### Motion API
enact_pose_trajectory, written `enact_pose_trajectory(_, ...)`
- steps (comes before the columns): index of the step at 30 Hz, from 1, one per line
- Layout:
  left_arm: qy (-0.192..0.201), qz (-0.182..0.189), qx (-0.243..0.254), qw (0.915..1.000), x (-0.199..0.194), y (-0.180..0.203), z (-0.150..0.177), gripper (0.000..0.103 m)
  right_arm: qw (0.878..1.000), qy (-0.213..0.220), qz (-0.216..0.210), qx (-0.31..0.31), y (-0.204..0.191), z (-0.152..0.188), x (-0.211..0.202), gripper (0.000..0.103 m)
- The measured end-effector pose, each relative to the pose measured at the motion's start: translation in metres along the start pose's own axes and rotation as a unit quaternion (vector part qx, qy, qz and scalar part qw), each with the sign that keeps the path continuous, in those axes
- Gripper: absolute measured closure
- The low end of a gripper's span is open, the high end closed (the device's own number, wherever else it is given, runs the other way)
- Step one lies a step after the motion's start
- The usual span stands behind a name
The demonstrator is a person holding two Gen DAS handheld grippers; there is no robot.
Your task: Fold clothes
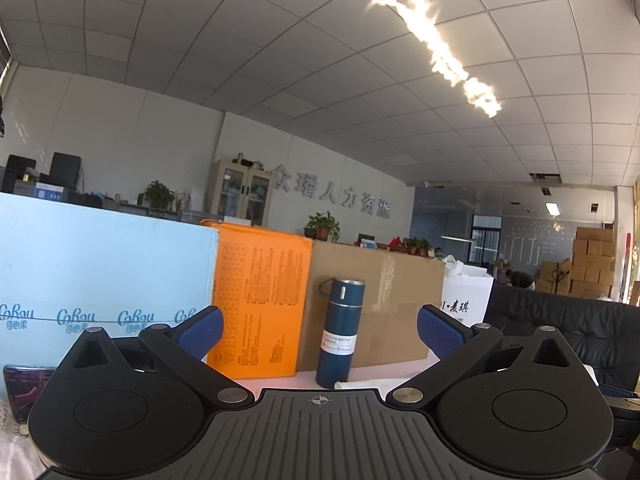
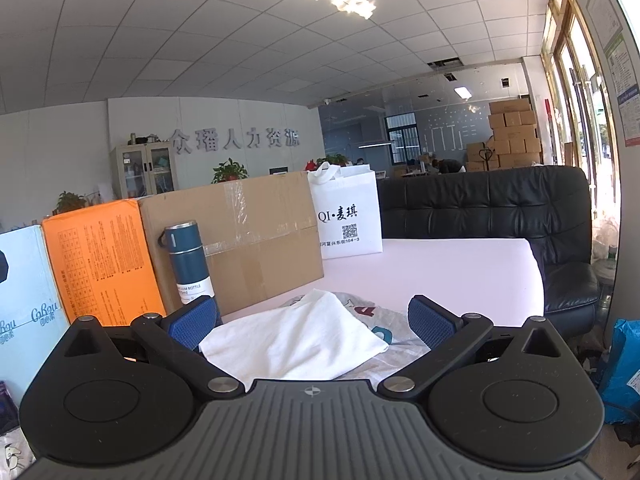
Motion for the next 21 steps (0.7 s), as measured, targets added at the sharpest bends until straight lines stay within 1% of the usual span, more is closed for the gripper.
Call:
enact_pose_trajectory(4,-0.026,0.005,0.006,0.9996,0.009,0.0,0.011,0.0,0.999,-0.042,-0.019,0.011,-0.006,0.015,0.015,0.0)
enact_pose_trajectory(7,-0.041,-0.009,0.026,0.9988,0.018,-0.003,0.022,0.0,0.997,-0.07,-0.027,0.004,-0.015,0.025,0.027,0.0)
enact_pose_trajectory(8,-0.046,-0.015,0.032,0.9983,0.021,-0.006,0.026,0.0,0.997,-0.074,-0.024,-0.005,-0.019,0.029,0.031,0.0)
enact_pose_trajectory(12,-0.073,-0.038,0.031,0.9961,0.037,-0.02,0.045,0.0,0.996,-0.087,-0.018,-0.028,-0.031,0.042,0.049,0.0)
enact_pose_trajectory(15,-0.087,-0.05,0.035,0.9943,0.048,-0.026,0.059,0.0,0.996,-0.09,-0.01,-0.023,-0.031,0.055,0.063,0.0)
enact_pose_trajectory(17,-0.087,-0.052,0.039,0.9941,0.054,-0.028,0.068,0.0,0.996,-0.091,-0.003,-0.015,-0.027,0.065,0.071,0.0)
enact_pose_trajectory(21,-0.096,-0.06,0.042,0.9927,0.061,-0.033,0.081,0.0,0.994,-0.11,-0.004,-0.012,-0.025,0.082,0.088,0.0)
Point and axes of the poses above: each gripper's, at about its wrist camera, not at the fingertips, and x roughly the way its jaws point, y to its right, z to its underside, the point moved 10 cm from there along x, roughly the way its jaws point, and after that the axes turned 1 degree about z, right-handed, at the moved point
